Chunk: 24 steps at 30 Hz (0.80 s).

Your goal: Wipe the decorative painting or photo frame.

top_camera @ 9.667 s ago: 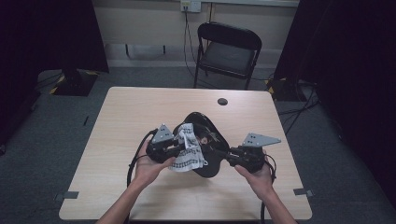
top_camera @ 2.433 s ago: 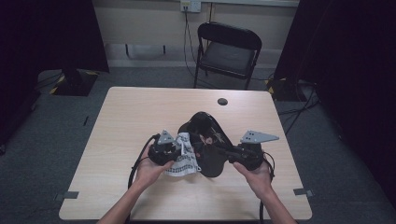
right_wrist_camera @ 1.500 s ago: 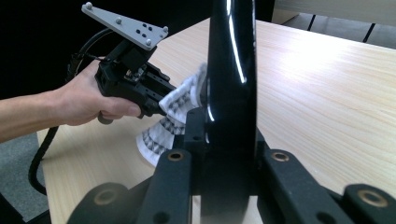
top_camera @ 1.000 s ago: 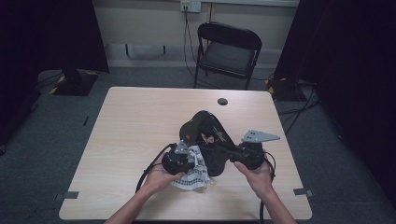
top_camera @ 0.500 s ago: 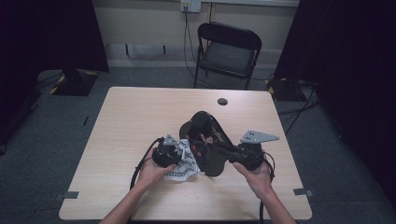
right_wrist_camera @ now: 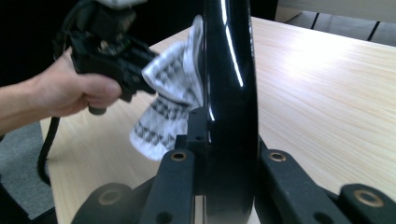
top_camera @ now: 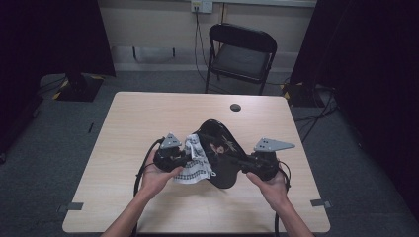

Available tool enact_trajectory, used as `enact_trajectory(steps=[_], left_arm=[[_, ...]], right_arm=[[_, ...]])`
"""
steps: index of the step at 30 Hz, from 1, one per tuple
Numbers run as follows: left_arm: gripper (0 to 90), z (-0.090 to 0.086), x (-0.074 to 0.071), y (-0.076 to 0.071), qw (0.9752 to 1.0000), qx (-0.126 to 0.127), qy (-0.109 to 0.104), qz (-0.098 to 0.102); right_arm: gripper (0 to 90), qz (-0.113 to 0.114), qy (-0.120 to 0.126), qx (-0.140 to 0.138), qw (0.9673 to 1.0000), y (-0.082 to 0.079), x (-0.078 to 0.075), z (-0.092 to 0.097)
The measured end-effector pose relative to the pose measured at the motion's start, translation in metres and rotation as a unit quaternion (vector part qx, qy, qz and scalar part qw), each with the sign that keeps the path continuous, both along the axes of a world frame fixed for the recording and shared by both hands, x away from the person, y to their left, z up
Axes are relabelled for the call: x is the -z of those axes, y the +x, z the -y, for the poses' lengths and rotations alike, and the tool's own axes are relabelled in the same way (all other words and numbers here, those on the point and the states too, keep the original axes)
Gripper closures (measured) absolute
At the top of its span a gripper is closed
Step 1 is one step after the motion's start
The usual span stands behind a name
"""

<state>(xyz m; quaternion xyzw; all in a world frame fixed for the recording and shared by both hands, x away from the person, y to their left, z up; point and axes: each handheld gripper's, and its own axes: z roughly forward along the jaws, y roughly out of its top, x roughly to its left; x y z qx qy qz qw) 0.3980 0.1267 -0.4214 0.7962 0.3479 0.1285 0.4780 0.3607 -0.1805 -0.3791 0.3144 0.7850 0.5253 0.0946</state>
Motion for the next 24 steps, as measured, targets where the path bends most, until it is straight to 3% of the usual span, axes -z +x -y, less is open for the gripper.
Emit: enact_trajectory(steps=[8,13,17,24], left_arm=[[76.1,-0.018,-0.035,-0.006,0.9982,-0.013,-0.043,0.039],[76.2,-0.032,-0.040,-0.004,0.9970,-0.040,-0.055,0.038],[76.3,-0.042,-0.050,-0.005,0.9948,-0.053,-0.073,0.049],[76.7,-0.051,-0.082,-0.014,0.9893,-0.055,-0.110,0.078]], right_arm=[[81.1,0.003,0.000,-0.014,0.9999,-0.003,0.000,-0.006],[81.1,0.006,-0.005,-0.022,0.9997,-0.005,-0.001,-0.008],[81.1,0.006,-0.004,-0.026,0.9996,-0.006,-0.001,-0.011],[81.1,0.010,-0.007,-0.040,0.9991,-0.011,-0.001,-0.023]])
